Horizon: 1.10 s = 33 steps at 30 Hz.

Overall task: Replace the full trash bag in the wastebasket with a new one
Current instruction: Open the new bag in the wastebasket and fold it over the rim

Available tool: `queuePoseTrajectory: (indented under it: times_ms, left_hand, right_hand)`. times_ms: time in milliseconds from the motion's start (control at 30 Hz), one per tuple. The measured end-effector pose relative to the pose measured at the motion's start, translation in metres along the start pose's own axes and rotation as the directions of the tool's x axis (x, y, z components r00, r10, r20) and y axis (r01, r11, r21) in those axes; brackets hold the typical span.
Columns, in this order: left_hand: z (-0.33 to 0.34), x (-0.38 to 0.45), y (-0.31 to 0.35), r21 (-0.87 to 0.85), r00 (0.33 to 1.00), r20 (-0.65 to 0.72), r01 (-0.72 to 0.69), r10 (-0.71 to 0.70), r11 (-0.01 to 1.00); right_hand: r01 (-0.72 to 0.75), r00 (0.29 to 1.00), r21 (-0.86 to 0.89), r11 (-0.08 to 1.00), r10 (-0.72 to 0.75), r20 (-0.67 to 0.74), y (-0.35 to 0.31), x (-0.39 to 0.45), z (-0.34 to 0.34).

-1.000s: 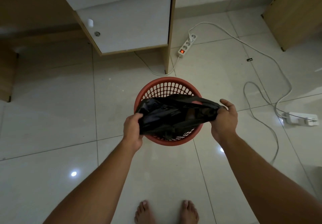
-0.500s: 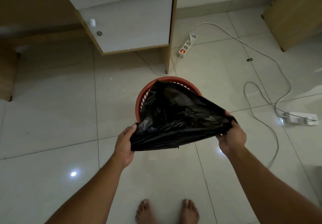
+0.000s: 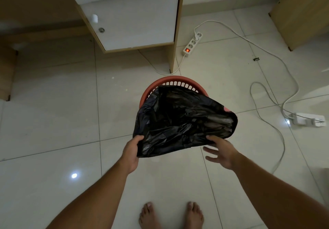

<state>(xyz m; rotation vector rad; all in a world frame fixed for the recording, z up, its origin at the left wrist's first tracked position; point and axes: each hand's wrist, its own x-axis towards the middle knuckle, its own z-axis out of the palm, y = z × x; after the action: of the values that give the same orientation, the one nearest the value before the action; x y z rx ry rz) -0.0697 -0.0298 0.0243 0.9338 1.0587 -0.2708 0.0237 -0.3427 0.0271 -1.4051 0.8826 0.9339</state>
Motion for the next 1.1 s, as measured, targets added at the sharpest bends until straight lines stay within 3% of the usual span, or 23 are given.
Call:
queuePoseTrajectory:
  times_ms: [167,333,467,667,800,900,967,1033,1100]
  left_hand:
    - [0.011,0.011,-0.004,-0.199,0.99,-0.128,-0.088,0.063,0.976]
    - [0.006,0.034,-0.008,-0.426,0.967,-0.255,-0.139,0.029,0.894]
    - [0.005,0.063,-0.023,-0.365,0.956,-0.279,-0.192,0.09,0.911]
    - [0.001,0.095,-0.022,-0.205,0.985,-0.031,-0.174,0.171,0.963]
    - [0.003,0.115,0.009,-0.02,0.952,-0.246,-0.192,0.181,0.981]
    - [0.009,0.131,0.026,-0.062,0.93,-0.326,-0.202,0.171,0.977]
    - [0.009,0.135,0.031,-0.19,0.957,-0.242,-0.208,0.16,0.959]
    - [0.004,0.134,0.033,-0.269,0.976,-0.061,-0.216,0.207,0.938]
    - [-0.001,0.13,0.032,-0.146,0.954,0.04,-0.287,0.296,0.947]
  right_hand:
    - [0.029,0.994,0.022,0.999,-0.026,-0.109,0.008,0.017,0.009]
    - [0.015,0.986,0.143,0.99,0.01,-0.169,0.004,0.047,0.001]
    - [0.02,0.988,0.139,0.99,0.002,-0.157,0.003,0.076,-0.003]
    - [0.188,0.981,0.207,0.96,-0.174,-0.084,-0.032,0.099,-0.013]
    - [0.272,0.961,0.333,0.903,-0.272,-0.048,-0.062,0.107,-0.02]
    - [0.29,0.957,0.388,0.875,-0.258,-0.134,-0.078,0.122,-0.013]
    - [0.27,0.962,0.382,0.884,-0.267,-0.062,-0.085,0.127,-0.007]
    - [0.275,0.956,0.301,0.913,-0.294,0.018,-0.088,0.135,-0.007]
    - [0.3,0.95,0.239,0.924,-0.312,0.014,-0.09,0.142,-0.009]
